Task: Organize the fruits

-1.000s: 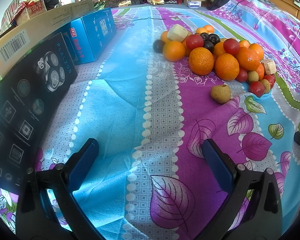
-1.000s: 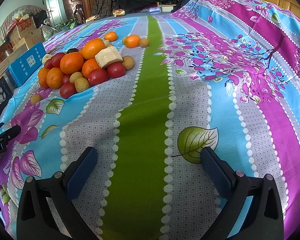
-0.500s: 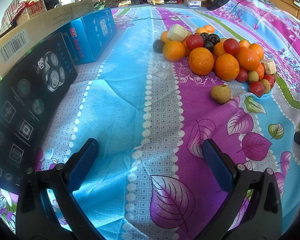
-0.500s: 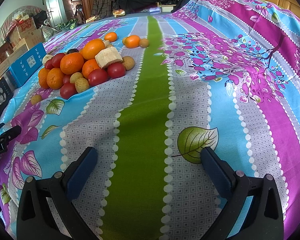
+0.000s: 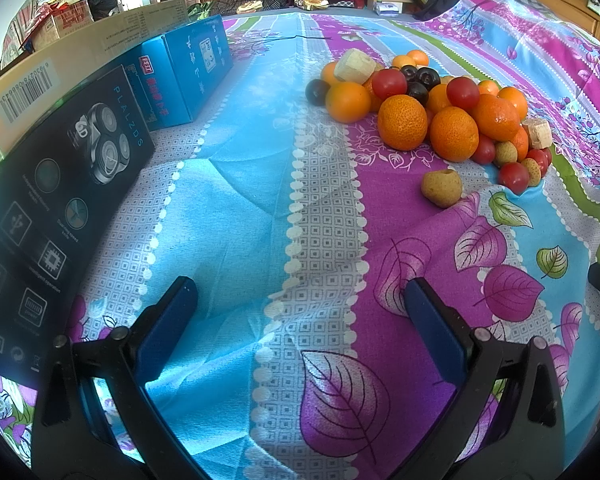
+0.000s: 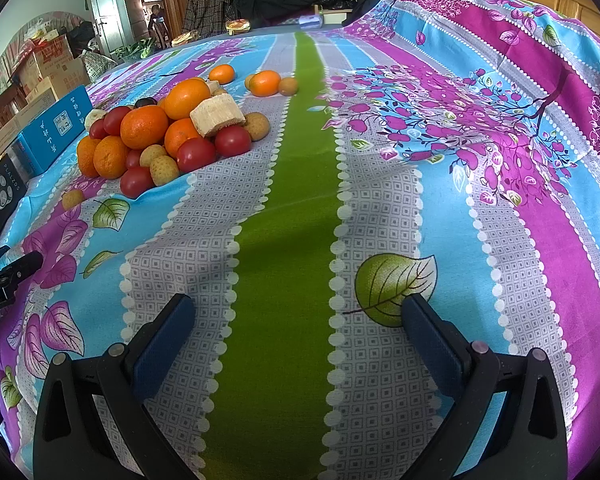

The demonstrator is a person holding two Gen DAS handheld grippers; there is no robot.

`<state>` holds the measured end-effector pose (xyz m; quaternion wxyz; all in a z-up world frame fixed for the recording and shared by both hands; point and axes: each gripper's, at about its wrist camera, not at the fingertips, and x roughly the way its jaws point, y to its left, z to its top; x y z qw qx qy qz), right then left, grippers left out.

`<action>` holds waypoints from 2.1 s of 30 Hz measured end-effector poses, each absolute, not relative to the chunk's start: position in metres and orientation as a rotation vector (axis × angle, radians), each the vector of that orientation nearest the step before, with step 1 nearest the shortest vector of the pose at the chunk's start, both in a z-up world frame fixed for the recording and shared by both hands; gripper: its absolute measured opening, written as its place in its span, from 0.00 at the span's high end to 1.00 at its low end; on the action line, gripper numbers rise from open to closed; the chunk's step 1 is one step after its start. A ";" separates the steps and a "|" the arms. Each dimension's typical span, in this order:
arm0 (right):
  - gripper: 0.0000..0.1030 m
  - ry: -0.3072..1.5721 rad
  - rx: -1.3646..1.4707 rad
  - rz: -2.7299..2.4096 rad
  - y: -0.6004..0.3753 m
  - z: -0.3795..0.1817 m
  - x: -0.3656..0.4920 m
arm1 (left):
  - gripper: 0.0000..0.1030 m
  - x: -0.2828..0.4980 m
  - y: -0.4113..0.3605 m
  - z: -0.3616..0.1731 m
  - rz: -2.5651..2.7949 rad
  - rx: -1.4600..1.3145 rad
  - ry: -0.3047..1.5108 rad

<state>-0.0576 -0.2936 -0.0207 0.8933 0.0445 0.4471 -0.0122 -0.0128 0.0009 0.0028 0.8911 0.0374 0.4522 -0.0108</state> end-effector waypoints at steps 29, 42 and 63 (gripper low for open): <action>0.00 0.927 0.095 -0.024 -0.295 -0.021 -0.056 | 0.00 -0.013 0.001 0.003 -0.022 0.078 0.939; 0.00 0.927 0.093 -0.025 -0.295 -0.021 -0.056 | 0.00 -0.011 0.003 0.004 -0.024 0.075 0.940; 0.00 0.930 0.095 -0.024 -0.294 -0.020 -0.056 | 0.07 0.029 0.008 0.026 -0.185 -0.168 0.967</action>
